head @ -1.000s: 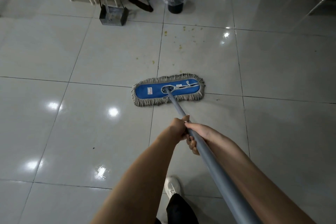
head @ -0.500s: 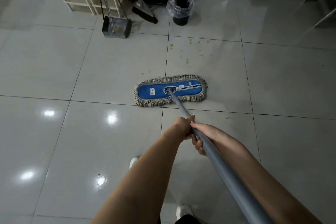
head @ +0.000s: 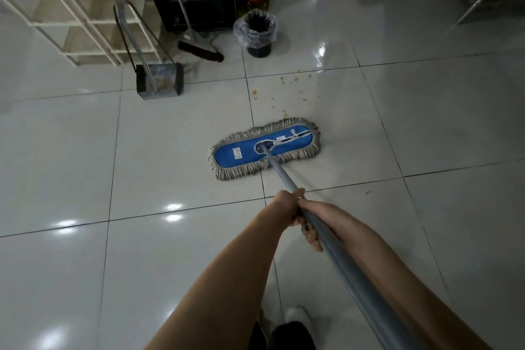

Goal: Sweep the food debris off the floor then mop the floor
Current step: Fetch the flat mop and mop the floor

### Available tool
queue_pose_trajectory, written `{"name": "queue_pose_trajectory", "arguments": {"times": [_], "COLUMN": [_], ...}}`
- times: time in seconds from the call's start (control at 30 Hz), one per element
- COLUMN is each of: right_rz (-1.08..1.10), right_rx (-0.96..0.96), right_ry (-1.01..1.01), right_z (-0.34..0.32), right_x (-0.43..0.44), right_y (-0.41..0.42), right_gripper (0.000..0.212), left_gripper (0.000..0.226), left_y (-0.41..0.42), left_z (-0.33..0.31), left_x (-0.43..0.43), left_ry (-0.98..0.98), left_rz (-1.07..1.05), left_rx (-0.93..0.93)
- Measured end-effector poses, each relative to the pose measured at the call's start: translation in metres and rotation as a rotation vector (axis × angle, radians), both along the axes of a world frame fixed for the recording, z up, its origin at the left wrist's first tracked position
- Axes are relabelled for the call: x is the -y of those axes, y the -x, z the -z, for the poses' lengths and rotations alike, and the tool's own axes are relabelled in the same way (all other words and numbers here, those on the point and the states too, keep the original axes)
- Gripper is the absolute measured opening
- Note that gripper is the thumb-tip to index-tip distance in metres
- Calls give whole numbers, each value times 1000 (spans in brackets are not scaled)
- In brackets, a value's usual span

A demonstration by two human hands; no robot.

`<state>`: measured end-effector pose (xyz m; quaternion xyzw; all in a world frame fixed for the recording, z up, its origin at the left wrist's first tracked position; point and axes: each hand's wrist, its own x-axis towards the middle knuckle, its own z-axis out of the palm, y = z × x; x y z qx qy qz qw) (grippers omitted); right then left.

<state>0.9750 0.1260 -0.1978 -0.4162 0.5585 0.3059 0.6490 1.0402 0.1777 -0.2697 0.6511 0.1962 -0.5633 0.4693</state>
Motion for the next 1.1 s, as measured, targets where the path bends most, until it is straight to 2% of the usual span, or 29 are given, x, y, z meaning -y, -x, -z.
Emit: {"name": "queue_pose_trajectory", "arguments": {"times": [0.3, 0.53, 0.63, 0.73, 0.87, 0.97, 1.1], "right_rz": [109, 85, 197, 159, 228, 214, 242], "right_rx": [78, 39, 3, -6, 118, -16, 5], "right_ry": [37, 143, 137, 240, 58, 105, 166], "right_z": [-10, -8, -4, 1, -6, -12, -9], "right_x": [8, 38, 53, 65, 92, 97, 105], "right_y": [-64, -135, -164, -195, -232, -264, -310], "right_gripper": [49, 51, 50, 49, 39, 48, 49], "left_gripper": [37, 37, 38, 38, 36, 36, 37], "left_y": [-69, -136, -167, -198, -239, -266, -310], "left_z": [1, -3, -6, -8, -4, -4, -2], "left_x": [15, 51, 70, 87, 104, 114, 128], "left_ry": [-1, -21, -33, -35, -14, -3, 22], "left_rz": [88, 148, 182, 190, 151, 134, 169], "left_rx": [21, 14, 16, 48, 41, 28, 10]}}
